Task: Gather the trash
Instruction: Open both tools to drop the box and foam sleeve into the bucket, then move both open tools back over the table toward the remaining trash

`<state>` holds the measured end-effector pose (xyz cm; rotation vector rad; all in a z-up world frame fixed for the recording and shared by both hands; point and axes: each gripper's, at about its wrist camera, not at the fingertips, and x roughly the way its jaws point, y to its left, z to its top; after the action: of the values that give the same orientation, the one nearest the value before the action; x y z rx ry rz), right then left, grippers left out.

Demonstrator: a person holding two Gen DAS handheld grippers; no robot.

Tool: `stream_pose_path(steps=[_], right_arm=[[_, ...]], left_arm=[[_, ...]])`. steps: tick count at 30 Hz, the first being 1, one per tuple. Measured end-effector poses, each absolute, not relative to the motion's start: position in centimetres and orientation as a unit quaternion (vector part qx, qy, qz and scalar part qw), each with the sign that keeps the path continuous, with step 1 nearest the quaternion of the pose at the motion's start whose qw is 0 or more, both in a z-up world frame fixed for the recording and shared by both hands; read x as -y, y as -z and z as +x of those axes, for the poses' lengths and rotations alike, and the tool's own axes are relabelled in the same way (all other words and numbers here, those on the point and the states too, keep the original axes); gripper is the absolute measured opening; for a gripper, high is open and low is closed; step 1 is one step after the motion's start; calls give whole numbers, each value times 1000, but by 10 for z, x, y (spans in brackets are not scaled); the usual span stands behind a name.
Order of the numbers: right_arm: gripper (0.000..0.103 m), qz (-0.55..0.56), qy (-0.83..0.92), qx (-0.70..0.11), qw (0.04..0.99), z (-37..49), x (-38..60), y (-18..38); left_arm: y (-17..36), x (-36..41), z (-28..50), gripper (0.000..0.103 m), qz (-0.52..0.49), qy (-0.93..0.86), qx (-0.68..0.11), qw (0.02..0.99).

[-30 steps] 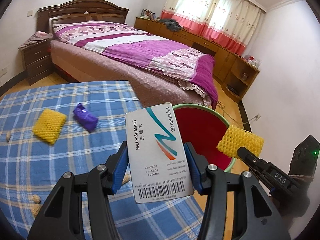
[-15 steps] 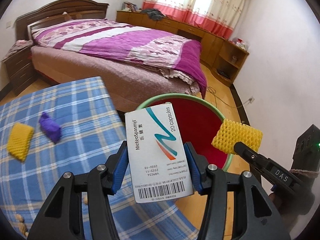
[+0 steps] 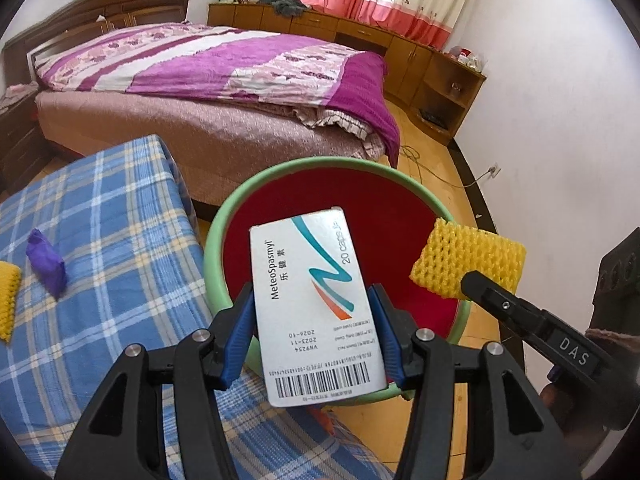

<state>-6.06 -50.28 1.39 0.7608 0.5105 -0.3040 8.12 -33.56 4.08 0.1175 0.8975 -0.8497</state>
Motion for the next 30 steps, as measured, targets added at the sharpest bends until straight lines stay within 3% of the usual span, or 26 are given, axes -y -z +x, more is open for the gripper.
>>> stream_pose_path(steps=[9, 16, 22, 30], right_arm=[[16, 372, 146, -251, 882, -57, 503, -9], [35, 373, 140, -252, 882, -57, 501, -9], [43, 370, 139, -251, 884, -58, 497, -12], [45, 359, 137, -248, 889, -60, 486, -22]], left_arm=[[-42, 336, 77, 58, 65, 397, -411, 818], [-45, 327, 76, 59, 53, 393, -411, 821], [-48, 313, 78, 59, 38, 382, -410, 827], [-54, 291, 80, 59, 20, 369, -408, 835]])
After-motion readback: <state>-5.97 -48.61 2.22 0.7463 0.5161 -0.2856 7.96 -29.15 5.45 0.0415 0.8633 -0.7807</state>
